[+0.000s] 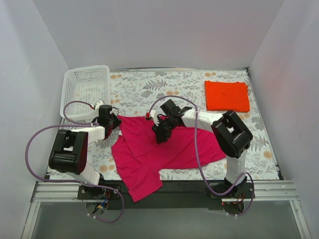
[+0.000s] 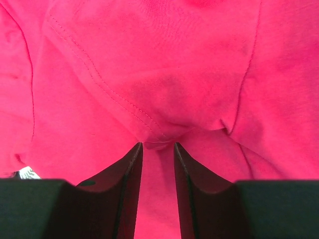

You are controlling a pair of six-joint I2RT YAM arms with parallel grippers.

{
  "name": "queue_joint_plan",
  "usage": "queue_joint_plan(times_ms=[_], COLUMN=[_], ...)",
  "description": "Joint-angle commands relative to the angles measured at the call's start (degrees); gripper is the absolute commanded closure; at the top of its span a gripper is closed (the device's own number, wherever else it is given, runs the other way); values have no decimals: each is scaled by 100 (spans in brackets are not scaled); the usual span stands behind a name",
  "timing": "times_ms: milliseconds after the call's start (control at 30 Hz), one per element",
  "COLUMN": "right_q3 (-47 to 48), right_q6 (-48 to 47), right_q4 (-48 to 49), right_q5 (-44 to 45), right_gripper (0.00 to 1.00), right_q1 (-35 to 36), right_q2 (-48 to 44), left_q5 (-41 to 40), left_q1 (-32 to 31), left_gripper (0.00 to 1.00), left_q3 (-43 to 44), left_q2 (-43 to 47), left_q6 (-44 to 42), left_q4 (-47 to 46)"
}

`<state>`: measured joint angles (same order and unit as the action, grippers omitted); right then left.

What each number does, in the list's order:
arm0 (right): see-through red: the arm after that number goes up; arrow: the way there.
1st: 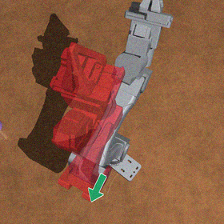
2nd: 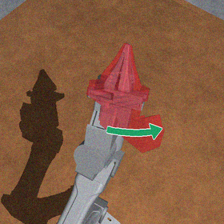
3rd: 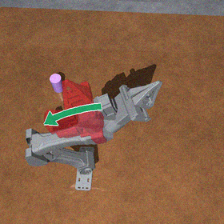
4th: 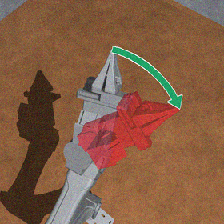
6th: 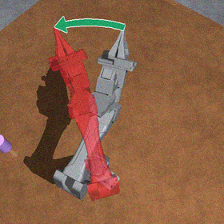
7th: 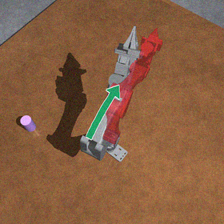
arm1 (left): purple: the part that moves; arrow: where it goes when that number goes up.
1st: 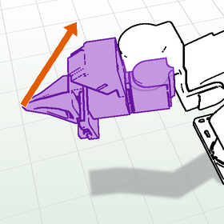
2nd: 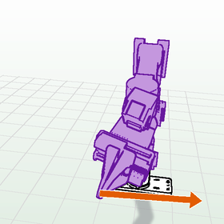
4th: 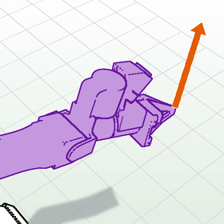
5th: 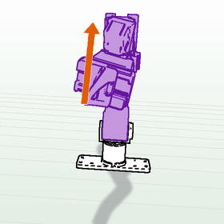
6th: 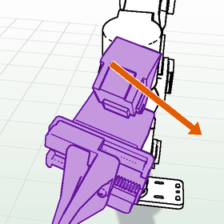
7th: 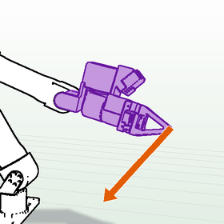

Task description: Fold and stack the t-shirts

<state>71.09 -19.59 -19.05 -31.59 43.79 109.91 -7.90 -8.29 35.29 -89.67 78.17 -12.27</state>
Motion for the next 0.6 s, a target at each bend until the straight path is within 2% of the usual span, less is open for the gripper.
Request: queue_joint_plan(times_ms=[0,100,300,433,567], right_q3=[72,98,98,46,-104], right_q6=[201,228,246,228,175], right_q4=[173,173,165,165,165], right_q5=[-295,-295,-321,-286,-207], right_gripper=[67,68,79,99,99], right_q1=[33,94,156,156,147], right_q2=[57,136,154,101,-74], left_q5=[-18,-18,-45,-80,-168], left_q1=[38,38,38,38,38], left_gripper=[87,87,87,88,90], left_q3=[84,83,48,48,48], left_q2=[222,222,257,274,327], left_q6=[-91,-83,-83,-83,-83], left_q4=[-38,-30,-21,-3,23])
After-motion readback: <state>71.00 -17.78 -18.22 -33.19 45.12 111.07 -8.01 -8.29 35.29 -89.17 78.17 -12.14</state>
